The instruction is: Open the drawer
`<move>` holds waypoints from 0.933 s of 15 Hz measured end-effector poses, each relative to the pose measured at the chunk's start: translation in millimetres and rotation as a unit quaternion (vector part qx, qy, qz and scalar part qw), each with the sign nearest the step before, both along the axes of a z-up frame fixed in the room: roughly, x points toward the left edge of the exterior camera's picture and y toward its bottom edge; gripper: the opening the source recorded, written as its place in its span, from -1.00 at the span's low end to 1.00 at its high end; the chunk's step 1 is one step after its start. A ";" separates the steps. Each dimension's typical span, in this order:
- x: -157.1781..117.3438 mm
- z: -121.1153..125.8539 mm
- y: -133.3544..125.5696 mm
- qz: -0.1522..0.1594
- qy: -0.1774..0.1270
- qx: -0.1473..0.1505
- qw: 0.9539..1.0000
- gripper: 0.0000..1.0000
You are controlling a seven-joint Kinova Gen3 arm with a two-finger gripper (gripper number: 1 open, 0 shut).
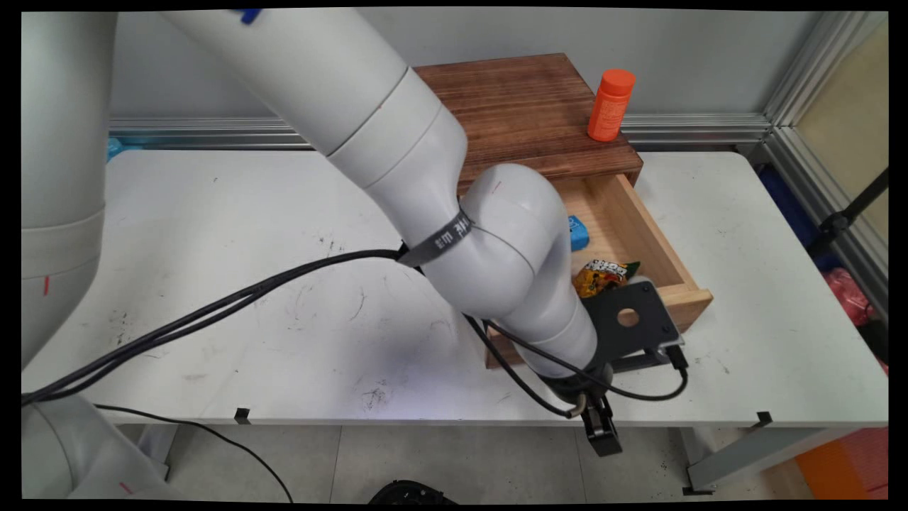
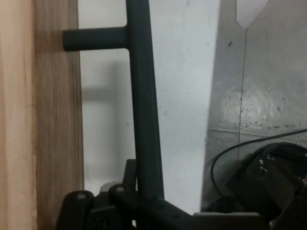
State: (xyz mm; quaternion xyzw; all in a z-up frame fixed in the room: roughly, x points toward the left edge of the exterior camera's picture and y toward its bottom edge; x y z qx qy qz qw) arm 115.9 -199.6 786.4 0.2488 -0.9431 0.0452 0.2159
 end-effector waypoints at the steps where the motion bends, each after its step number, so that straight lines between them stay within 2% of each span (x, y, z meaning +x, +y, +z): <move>1: -1.5 0.6 2.2 0.000 0.001 -0.001 1.000 1.00; 14: -18.2 3.1 29.1 0.016 0.015 -0.004 1.000 1.00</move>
